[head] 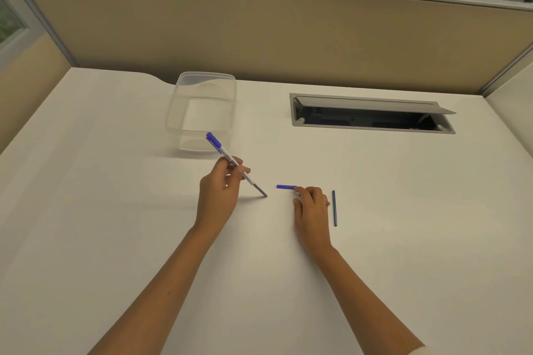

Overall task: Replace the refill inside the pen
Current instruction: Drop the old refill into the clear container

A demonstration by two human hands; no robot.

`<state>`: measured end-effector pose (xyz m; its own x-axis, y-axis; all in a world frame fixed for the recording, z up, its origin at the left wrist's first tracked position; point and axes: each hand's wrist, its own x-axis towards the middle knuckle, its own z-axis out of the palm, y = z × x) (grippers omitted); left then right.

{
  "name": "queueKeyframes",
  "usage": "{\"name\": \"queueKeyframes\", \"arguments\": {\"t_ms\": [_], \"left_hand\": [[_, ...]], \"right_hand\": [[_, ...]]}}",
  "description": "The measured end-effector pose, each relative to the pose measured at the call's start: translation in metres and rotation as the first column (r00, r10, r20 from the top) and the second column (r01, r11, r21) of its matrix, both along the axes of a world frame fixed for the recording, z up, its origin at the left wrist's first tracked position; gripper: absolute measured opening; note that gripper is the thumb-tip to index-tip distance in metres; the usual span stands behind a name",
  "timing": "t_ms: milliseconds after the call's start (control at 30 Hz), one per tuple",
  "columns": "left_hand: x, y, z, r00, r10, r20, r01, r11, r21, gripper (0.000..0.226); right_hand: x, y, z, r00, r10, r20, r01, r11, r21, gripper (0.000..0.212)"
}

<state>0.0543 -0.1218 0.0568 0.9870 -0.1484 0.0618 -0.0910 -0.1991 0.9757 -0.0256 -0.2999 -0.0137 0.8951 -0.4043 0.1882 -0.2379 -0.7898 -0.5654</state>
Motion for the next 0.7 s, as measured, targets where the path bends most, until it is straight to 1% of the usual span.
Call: {"name": "queueKeyframes", "arguments": {"t_ms": [100,167,233,333,400,533,700], "left_hand": [[0.004,0.005,0.002,0.995,0.060,-0.080,-0.070,0.989,-0.131,0.007],[0.008,0.011,0.000,0.985,0.094,-0.146,-0.120,0.977,-0.179,0.007],[0.012,0.018,-0.007,0.966,0.102,-0.237,-0.151,0.969,-0.197,0.008],[0.013,0.031,-0.019,0.922,0.067,-0.380,-0.150,0.970,-0.193,0.014],[0.010,0.039,-0.028,0.896,0.052,-0.441,-0.148,0.972,-0.184,0.012],[0.003,0.048,-0.039,0.859,0.052,-0.509,-0.155,0.975,-0.162,0.010],[0.000,0.055,-0.042,0.848,0.013,-0.530,-0.167,0.955,-0.244,0.014]], "right_hand": [[0.000,0.000,0.001,1.000,0.006,0.000,-0.006,1.000,0.002,0.026],[-0.001,0.001,0.001,1.000,0.007,0.000,-0.007,1.000,0.009,0.026],[-0.001,0.000,0.000,1.000,0.005,0.002,-0.005,1.000,0.014,0.026],[-0.002,0.000,0.000,1.000,0.008,-0.001,-0.008,1.000,0.014,0.025],[-0.002,0.000,0.000,1.000,0.012,-0.003,-0.012,1.000,0.012,0.026],[-0.003,-0.001,0.001,1.000,0.021,-0.010,-0.020,1.000,0.022,0.026],[-0.006,0.001,0.005,0.999,0.031,-0.012,-0.030,0.999,0.036,0.029]]}}
